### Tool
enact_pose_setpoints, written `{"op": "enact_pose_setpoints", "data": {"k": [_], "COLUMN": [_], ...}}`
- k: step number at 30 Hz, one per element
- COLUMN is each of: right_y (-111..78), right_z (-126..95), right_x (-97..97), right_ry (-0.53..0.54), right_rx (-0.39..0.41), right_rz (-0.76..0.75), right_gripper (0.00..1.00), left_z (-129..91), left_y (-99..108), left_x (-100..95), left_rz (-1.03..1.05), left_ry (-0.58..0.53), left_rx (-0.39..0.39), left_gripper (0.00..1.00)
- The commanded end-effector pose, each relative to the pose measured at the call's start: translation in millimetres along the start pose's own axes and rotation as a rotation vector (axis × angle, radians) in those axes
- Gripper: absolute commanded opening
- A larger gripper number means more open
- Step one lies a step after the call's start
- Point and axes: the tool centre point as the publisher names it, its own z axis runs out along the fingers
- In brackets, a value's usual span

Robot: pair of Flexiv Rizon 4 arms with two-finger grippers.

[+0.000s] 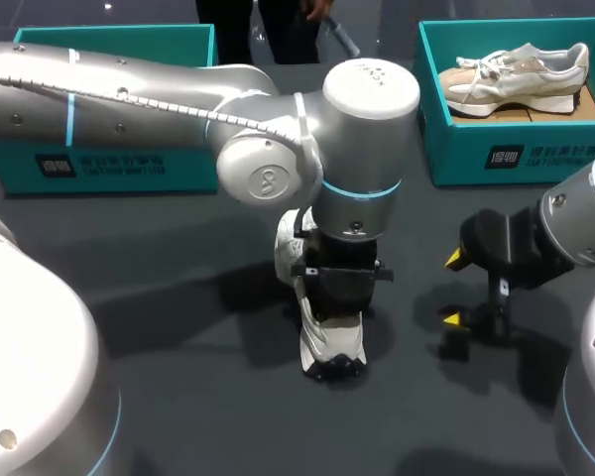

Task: Take the shoe out of the shoebox, open the shoe tongue, remove and reinsert the insole, then place the shoe into the shoebox

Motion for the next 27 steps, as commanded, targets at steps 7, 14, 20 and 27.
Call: {"op": "enact_pose_setpoints", "data": {"k": [7, 14, 20, 27], "right_y": [-2.0, -2.0, -2.0, -2.0], "right_z": [-3.6, -3.6, -3.6, -3.6], "right_x": [6.5, 6.5, 6.5, 6.5], "right_ry": [-0.010, -0.010, -0.010, -0.010], "right_rx": [-0.004, -0.004, -0.004, -0.004], "right_rz": [0.000, 0.000, 0.000, 0.000], "right_gripper": [1.00, 1.00, 1.00, 1.00], "left_z": [-39.4, -49.5, -49.7, -47.1], "left_y": [-0.4, 7.7, 12.5, 16.6], "left_x": [20.4, 19.3, 19.4, 21.1], "left_rz": [-0.021, -0.053, -0.114, -0.151], "left_ry": [-0.101, -0.130, -0.116, -0.116], "left_rx": [-0.082, -0.150, -0.174, -0.181], "left_gripper": [0.00, 0.00, 0.30, 0.45]}}
